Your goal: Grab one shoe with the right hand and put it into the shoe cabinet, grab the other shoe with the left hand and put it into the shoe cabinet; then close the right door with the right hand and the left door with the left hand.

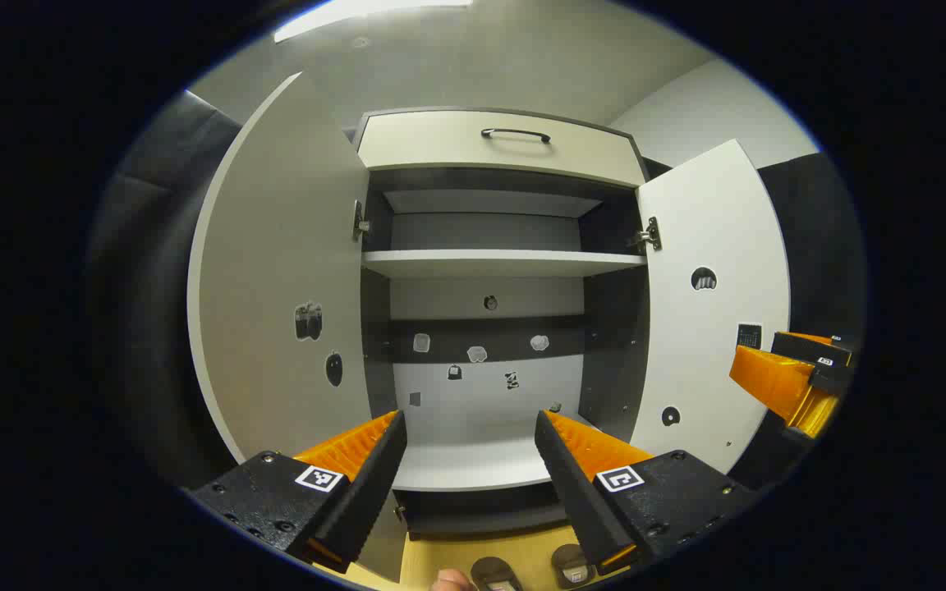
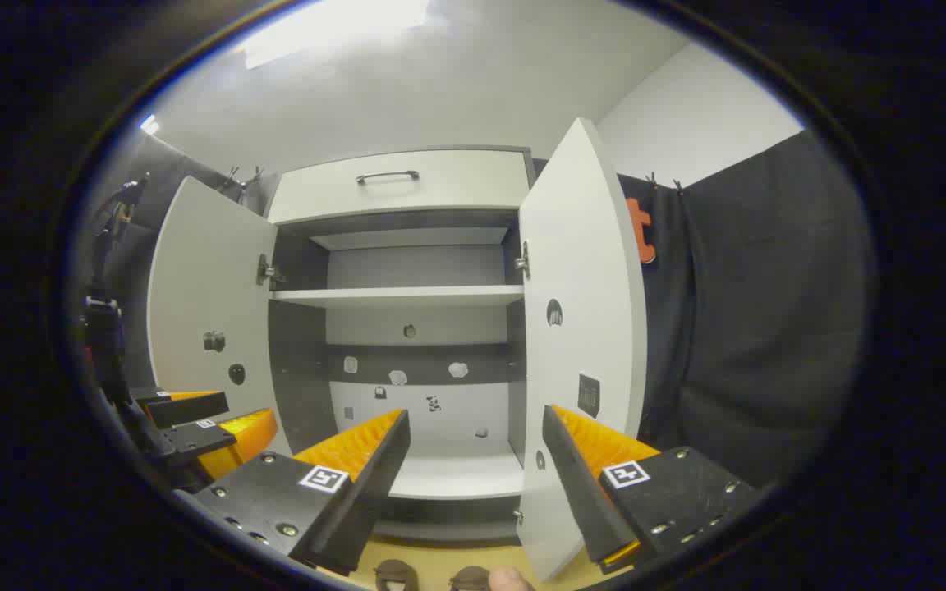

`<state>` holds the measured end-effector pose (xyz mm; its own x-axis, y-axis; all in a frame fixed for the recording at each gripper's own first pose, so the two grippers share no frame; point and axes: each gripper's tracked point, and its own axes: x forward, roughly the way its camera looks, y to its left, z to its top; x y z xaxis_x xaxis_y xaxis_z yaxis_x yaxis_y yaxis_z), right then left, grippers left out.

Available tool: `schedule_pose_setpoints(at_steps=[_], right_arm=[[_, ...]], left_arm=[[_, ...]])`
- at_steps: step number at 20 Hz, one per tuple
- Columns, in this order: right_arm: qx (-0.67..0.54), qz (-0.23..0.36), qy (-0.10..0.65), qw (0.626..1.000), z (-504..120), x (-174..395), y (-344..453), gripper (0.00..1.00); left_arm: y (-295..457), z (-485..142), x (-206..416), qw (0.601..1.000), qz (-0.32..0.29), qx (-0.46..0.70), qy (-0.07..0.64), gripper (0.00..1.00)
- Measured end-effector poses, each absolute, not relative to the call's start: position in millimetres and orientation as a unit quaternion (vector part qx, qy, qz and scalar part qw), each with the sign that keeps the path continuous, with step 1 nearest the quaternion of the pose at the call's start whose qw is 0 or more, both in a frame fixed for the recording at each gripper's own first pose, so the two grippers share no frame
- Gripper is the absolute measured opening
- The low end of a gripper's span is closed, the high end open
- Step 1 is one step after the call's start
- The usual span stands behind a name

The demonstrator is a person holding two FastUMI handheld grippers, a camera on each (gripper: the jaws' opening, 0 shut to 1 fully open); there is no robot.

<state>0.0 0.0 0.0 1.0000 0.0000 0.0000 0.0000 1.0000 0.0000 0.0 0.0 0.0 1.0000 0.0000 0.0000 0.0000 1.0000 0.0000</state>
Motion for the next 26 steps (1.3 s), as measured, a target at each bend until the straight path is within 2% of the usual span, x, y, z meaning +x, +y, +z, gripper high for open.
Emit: schedule_pose_setpoints(at_steps=[1, 2, 14, 19, 21, 22, 26], right_arm=[[-0.001, 0.001, 0.001, 1.0, -1.5, 1.2, 0.4, 0.97], [-0.001, 0.003, 0.003, 1.0, -1.9, 2.5, 1.5, 0.97], [-0.012, 0.02, 0.021, 1.0, -26.7, 18.1, 10.5, 0.97], [-0.036, 0.034, 0.079, 0.996, -109.2, 22.4, 20.3, 0.97], [-0.047, 0.046, 0.109, 0.992, -157.0, 19.8, 25.7, 0.97], [-0.055, 0.049, 0.127, 0.989, -184.9, 16.7, 27.1, 0.97], [-0.067, 0.065, 0.223, 0.97, -304.8, 0.6, 32.3, 0.96]], left_arm=[[0.4, 0.6, -0.3, 1.0, 0.001, 0.0, -0.001, 0.94], [0.2, 2.1, -0.4, 1.0, 0.002, -0.001, -0.003, 0.96], [16.1, 4.2, -6.5, 0.999, 0.032, -0.002, -0.007, 0.96], [22.8, 3.5, -6.6, 0.999, 0.043, -0.002, -0.006, 0.96], [25.1, 2.9, -5.9, 0.999, 0.048, -0.003, -0.005, 0.93], [27.0, 3.4, -5.8, 0.999, 0.051, -0.003, -0.005, 0.96], [33.9, 2.0, -5.4, 0.998, 0.062, -0.003, -0.001, 0.96]])
